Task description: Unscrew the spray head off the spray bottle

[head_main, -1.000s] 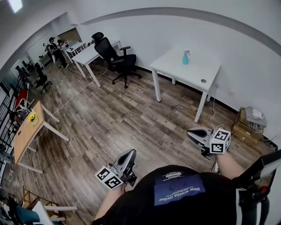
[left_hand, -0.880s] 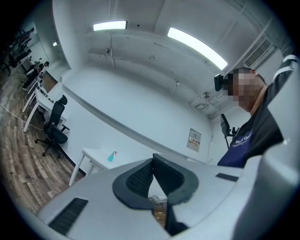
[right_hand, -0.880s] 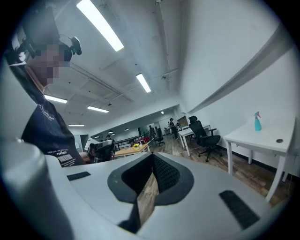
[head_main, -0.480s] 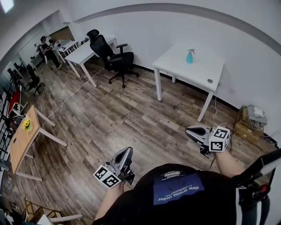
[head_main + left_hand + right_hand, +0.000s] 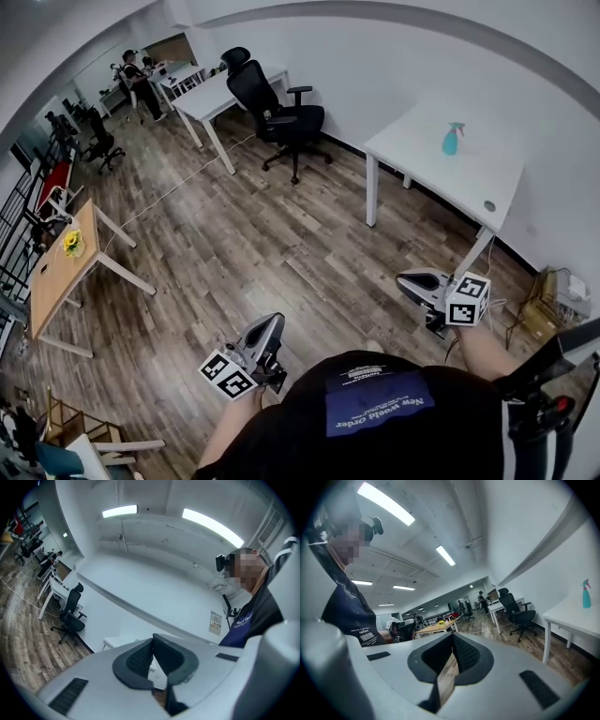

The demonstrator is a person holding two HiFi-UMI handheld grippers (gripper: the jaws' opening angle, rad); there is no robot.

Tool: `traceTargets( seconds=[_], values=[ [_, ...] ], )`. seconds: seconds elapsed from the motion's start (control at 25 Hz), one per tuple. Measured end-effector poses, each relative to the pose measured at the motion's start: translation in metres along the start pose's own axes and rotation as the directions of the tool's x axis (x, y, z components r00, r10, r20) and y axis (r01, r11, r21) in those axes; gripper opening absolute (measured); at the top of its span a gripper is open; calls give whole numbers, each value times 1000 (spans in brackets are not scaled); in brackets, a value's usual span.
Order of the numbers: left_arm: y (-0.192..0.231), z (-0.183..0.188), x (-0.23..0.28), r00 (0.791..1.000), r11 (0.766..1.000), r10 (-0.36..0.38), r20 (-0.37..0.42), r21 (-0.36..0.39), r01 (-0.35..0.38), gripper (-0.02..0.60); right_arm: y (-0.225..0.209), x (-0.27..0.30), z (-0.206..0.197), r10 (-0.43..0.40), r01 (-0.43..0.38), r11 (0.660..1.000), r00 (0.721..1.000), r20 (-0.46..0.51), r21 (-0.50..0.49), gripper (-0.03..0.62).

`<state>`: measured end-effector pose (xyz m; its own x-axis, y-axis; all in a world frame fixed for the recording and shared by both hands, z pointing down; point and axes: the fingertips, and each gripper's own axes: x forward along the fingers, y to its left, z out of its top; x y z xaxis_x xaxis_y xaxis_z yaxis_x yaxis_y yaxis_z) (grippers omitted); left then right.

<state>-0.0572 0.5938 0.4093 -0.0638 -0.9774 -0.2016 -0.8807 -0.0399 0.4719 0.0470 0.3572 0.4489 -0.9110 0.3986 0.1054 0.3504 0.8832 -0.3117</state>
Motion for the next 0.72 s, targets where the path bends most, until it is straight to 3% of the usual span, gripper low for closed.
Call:
traceTargets(
  seconds=[0.16, 0.4, 0.72],
  values=[
    [24, 15, 49, 997, 997, 72, 36, 13, -73, 5, -61, 25, 34, 77, -77, 997, 997, -11, -12, -3],
    [47, 21, 137, 994, 994, 104, 30, 43, -105, 5, -145, 38, 75, 147, -147, 989, 989, 9, -24, -3],
    [76, 8, 214, 997, 998, 62, -43, 25, -61, 5, -222, 7, 70, 63, -65, 996, 997, 45, 54, -3]
  ],
)
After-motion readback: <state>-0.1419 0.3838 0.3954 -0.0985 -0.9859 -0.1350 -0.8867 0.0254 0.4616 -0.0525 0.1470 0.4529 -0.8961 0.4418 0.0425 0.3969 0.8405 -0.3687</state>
